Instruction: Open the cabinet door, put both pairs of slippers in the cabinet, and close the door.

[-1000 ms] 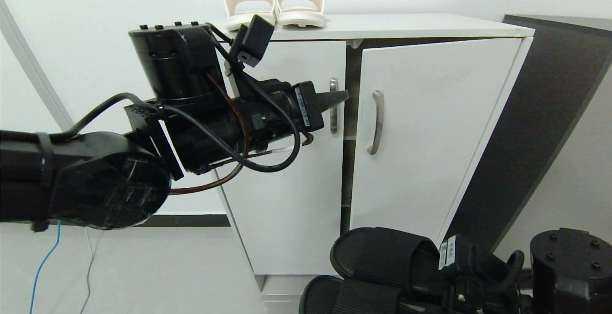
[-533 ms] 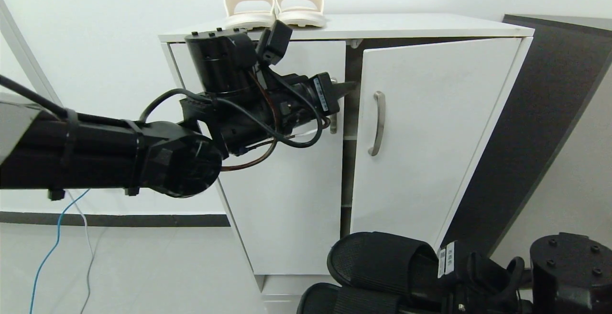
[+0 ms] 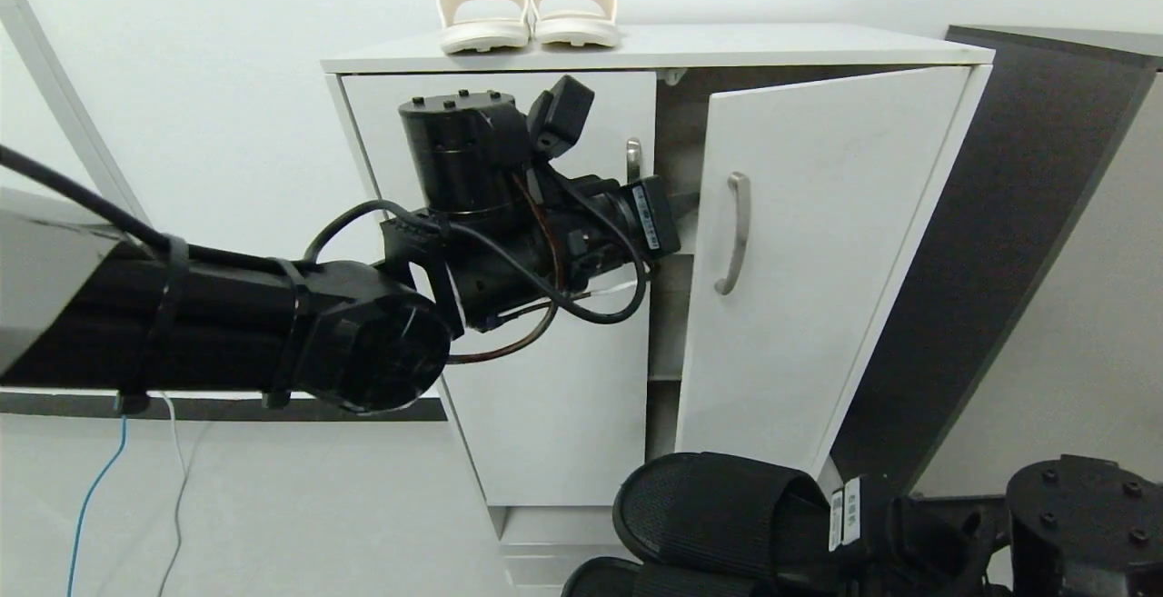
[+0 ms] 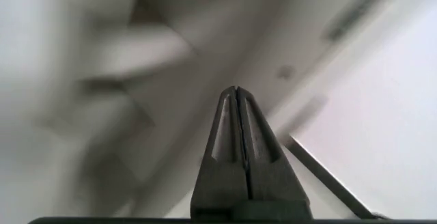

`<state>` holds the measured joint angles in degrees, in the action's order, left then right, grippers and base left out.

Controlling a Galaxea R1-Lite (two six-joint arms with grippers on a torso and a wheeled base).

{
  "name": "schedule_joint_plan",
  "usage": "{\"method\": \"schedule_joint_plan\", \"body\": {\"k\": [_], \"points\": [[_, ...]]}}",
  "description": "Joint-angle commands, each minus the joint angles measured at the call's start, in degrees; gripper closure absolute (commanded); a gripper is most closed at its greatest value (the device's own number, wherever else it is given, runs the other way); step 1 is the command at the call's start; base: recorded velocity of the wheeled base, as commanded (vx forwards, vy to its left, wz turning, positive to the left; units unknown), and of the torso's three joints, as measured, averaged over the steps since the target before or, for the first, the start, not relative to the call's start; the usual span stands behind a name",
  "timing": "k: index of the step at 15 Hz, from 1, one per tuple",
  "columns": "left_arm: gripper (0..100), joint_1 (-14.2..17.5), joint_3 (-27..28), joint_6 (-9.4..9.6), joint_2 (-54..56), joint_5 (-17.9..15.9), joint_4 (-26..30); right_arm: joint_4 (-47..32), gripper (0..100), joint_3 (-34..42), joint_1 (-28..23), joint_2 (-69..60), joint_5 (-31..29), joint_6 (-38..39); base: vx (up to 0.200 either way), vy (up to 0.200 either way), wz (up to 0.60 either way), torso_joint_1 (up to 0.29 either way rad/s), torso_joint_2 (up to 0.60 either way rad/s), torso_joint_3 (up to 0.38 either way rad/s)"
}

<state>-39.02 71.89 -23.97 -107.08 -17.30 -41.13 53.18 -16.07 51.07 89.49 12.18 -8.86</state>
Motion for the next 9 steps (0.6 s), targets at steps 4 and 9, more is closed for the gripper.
{"method": "schedule_joint_plan", "body": {"k": [4, 9], "points": [[100, -3.4, -4.4, 2.35, 3.0, 0.1, -2.4, 0.0, 100, 0.1, 0.1, 0.1, 0.0, 0.0, -0.2, 0.0, 0.0, 0.002, 0.0, -0.001], [100, -0.5, -9.2, 2.43, 9.3, 4.2, -2.6, 0.2, 100, -0.1, -1.1, 0.2, -0.2, 0.1, 0.0, 0.0, 0.0, 0.0, 0.0, 0.0]]}}
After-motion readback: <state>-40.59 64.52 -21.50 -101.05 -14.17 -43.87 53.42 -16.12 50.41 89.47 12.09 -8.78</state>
